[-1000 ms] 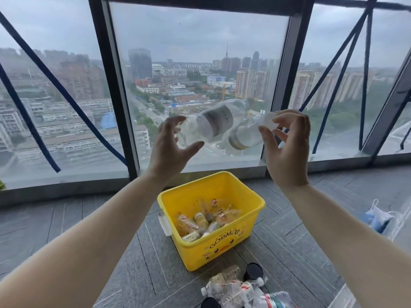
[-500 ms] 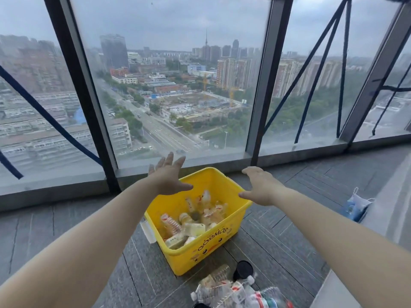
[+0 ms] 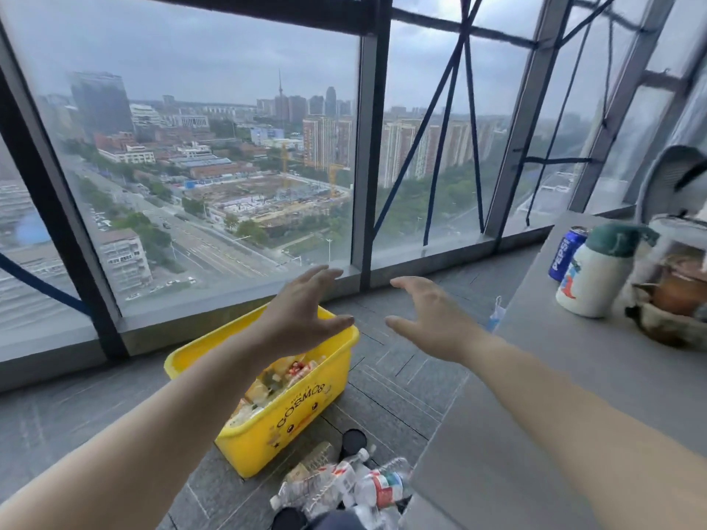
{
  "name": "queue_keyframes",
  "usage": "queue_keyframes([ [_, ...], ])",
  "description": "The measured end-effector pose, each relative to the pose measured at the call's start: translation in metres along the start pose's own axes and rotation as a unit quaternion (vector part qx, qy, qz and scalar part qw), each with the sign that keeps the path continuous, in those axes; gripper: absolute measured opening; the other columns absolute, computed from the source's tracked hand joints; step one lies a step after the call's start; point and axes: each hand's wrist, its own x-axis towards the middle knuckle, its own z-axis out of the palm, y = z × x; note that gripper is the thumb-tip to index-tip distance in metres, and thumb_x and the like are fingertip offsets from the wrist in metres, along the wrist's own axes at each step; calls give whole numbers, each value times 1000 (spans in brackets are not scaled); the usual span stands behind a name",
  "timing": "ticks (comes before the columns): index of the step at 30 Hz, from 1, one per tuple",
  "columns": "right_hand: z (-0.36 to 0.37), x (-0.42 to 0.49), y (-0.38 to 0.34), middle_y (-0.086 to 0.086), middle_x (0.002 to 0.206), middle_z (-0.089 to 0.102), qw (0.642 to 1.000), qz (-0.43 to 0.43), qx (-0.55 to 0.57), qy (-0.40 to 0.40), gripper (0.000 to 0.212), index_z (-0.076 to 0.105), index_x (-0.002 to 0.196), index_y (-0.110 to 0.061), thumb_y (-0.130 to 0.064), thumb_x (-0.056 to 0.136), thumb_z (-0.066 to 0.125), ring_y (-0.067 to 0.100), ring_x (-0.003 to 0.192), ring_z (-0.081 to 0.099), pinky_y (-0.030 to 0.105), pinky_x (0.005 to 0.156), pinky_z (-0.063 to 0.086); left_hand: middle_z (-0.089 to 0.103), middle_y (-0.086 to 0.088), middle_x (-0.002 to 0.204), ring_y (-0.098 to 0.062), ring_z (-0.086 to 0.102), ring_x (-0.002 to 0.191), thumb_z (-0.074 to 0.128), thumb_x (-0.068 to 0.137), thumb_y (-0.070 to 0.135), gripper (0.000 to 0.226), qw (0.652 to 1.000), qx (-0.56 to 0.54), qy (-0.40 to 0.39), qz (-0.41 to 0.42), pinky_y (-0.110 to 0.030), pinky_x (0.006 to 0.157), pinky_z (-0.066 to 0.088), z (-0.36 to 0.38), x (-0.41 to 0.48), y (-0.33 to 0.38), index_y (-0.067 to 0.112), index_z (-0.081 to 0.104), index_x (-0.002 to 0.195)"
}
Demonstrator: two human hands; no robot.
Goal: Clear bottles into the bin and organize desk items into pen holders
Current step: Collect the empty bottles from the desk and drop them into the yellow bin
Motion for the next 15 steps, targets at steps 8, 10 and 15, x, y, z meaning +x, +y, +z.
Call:
queue_keyframes([
  [8,-86,-133,62,-2,150,34,994,80,-59,50,67,32,145,-23,-41,87,62,18,139,27,28,113,21,21,6,156,-15,22,142,67,83,44,78,991,-2,-67,117,-31,116,22,47,-8,128,29,26,148],
  [10,-105,-169,79,-2,146,38,989,115,-54,76,62,38,140,-23,-40,87,63,19,137,30,29,112,24,27,6,154,-14,27,140,67,83,44,76,987,-11,-58,148,-25,112,22,62,-11,163,26,29,147],
  [15,-144,-268,115,-4,145,39,976,177,-49,116,56,40,138,-23,-38,88,62,15,136,30,22,106,23,31,7,152,-11,31,137,66,83,46,73,977,-19,-70,199,-20,109,22,104,-30,249,26,33,145],
])
